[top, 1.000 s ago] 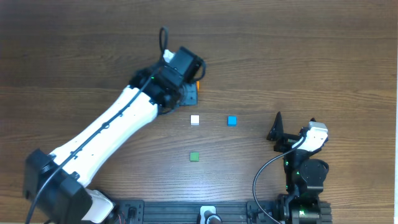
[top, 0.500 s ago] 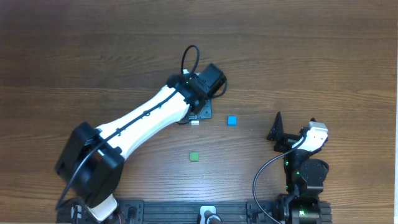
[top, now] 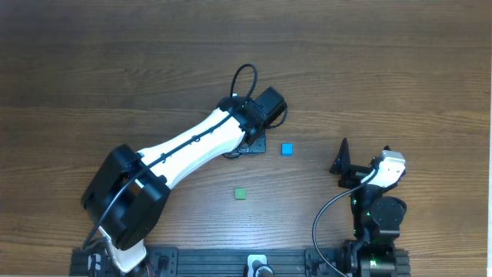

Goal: Stack Cubes

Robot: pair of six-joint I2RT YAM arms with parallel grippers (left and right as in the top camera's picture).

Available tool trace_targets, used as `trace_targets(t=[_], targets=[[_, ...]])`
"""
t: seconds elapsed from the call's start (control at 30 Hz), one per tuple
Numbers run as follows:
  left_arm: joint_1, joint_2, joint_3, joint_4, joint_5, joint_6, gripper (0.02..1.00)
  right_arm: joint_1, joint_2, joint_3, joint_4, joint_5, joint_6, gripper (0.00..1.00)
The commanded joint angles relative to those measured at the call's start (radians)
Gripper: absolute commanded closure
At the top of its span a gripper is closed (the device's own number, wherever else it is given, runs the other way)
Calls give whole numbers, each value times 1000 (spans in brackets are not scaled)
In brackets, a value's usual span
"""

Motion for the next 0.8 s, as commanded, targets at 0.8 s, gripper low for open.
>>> trace_targets(t=[0.8], targets=[[-2, 56, 9, 4, -42, -55, 969, 0, -3, -7, -2, -5, -2, 7]])
